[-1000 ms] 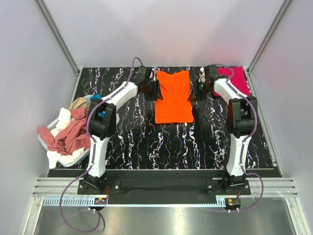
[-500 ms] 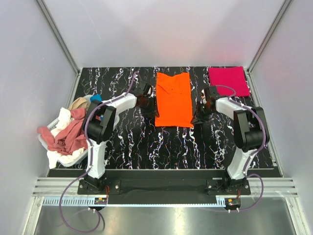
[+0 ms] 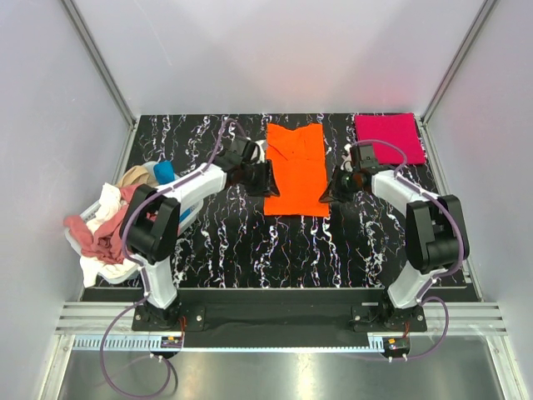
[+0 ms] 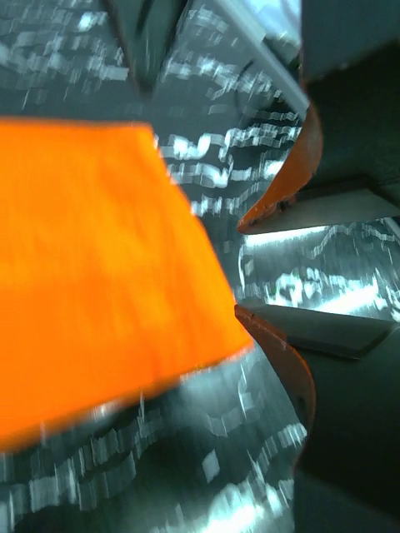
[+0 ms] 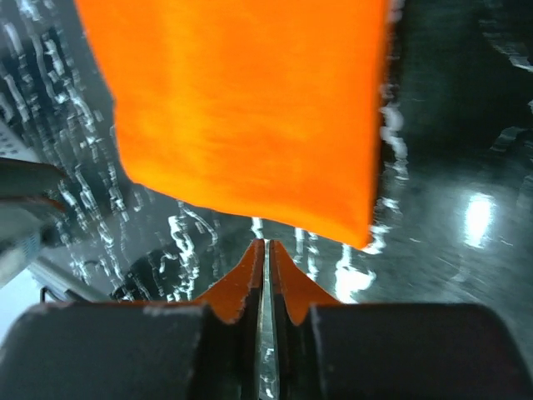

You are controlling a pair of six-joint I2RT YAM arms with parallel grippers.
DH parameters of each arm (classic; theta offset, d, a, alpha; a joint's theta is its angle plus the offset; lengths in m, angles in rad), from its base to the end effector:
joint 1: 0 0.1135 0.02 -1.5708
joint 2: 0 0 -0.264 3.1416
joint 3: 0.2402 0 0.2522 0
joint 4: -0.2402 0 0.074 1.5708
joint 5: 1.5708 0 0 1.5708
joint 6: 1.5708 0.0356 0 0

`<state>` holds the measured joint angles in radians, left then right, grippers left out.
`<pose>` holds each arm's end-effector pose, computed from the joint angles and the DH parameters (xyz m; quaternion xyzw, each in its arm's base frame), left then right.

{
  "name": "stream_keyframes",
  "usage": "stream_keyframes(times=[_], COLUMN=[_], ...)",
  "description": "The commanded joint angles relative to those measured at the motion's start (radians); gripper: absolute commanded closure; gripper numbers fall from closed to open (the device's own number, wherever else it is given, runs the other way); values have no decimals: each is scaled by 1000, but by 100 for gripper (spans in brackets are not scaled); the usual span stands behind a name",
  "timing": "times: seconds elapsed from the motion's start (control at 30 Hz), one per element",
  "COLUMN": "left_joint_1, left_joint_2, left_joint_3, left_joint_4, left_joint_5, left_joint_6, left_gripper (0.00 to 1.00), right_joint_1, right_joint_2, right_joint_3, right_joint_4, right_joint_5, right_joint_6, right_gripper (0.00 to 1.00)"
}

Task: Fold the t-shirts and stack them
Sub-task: Fold the tshirt

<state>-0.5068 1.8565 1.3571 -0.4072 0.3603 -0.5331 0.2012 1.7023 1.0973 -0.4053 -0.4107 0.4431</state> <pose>0.3474 -0.2072 0.2177 0.0462 0.9307 -0.3064 0.1942 0.3371 0.0833 0.1949 0.0575 0.9407 0.2716 0.1948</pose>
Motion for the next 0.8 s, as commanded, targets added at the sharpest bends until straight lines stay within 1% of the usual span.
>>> stream_keyframes(times=[0.0, 0.13, 0.17, 0.23, 0.27, 0.4, 0.47, 0.57, 0.63, 0.67, 0.7, 0.77], left_joint_1=[-53, -102, -107, -108, -107, -113, -114, -116, -114, -114, -110, -82], left_joint_2=[12, 73, 82, 92, 93, 70, 47, 1, -57, -75, -98, -106], left_joint_3=[4, -12, -24, -73, -87, -134, -139, -125, -133, -139, -148, -159], left_joint_4=[90, 97, 96, 94, 88, 50, 27, -16, -21, -21, -19, -21], left_joint_5=[94, 63, 22, -16, -74, -179, -222, -216, -201, -198, -196, -161], left_joint_6=[-36, -39, -39, -42, -39, 1, 15, 27, 21, 10, 2, -33], left_gripper=[57, 58, 59, 60, 60, 60, 60, 60, 57, 55, 53, 50], right_joint_1=[44, 64, 63, 64, 63, 63, 63, 63, 63, 63, 63, 63], right_joint_2=[40, 71, 71, 66, 65, 56, 37, -33, -68, -99, -110, -118], right_joint_3=[18, -20, -36, -85, -99, -148, -163, -168, -171, -177, -180, -180], right_joint_4=[86, 92, 92, 88, 88, 72, 65, 45, 33, 34, 34, 36], right_joint_5=[-114, -99, -76, -2, 18, 119, 136, 125, 118, 118, 124, 148], right_joint_6=[46, 51, 46, 43, 39, 19, 16, 20, 55, 71, 103, 135], right_gripper=[89, 89, 89, 90, 91, 91, 91, 91, 88, 83, 77, 73])
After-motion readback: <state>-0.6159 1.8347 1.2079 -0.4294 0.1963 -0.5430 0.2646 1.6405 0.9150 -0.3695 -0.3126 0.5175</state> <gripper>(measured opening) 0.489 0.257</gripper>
